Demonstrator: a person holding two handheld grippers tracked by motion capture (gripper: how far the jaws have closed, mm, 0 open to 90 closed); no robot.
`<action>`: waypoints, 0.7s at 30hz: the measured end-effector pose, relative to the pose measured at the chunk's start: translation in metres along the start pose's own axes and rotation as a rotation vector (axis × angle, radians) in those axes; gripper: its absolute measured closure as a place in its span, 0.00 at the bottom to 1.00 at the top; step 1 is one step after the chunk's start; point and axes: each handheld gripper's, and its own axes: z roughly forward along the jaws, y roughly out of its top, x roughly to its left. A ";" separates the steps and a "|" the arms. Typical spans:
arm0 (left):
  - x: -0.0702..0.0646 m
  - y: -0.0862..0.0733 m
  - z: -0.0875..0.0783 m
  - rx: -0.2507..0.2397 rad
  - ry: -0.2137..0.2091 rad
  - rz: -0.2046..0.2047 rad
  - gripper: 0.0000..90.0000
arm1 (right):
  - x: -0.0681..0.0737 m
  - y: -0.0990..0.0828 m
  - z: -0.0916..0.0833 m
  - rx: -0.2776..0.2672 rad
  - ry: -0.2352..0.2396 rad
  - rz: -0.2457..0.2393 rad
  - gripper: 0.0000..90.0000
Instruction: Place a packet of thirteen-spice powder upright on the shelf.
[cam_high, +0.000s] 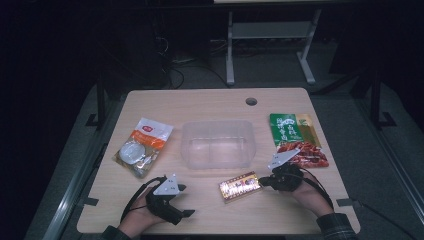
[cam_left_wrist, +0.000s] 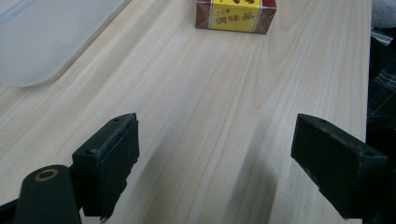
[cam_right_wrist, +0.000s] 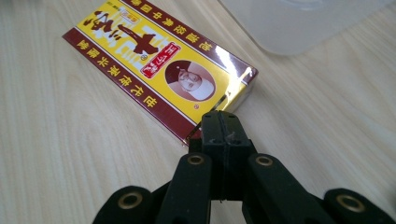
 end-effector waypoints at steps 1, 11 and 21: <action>0.000 0.000 0.000 -0.001 0.000 0.000 0.16 | 0.000 0.001 0.001 0.001 0.002 -0.006 1.00; 0.000 0.000 0.000 -0.006 0.003 0.001 0.16 | 0.012 0.012 0.013 -0.004 0.052 -0.055 1.00; 0.003 0.007 -0.001 -0.023 -0.006 0.007 0.14 | 0.020 0.017 0.011 -0.039 0.071 -0.067 1.00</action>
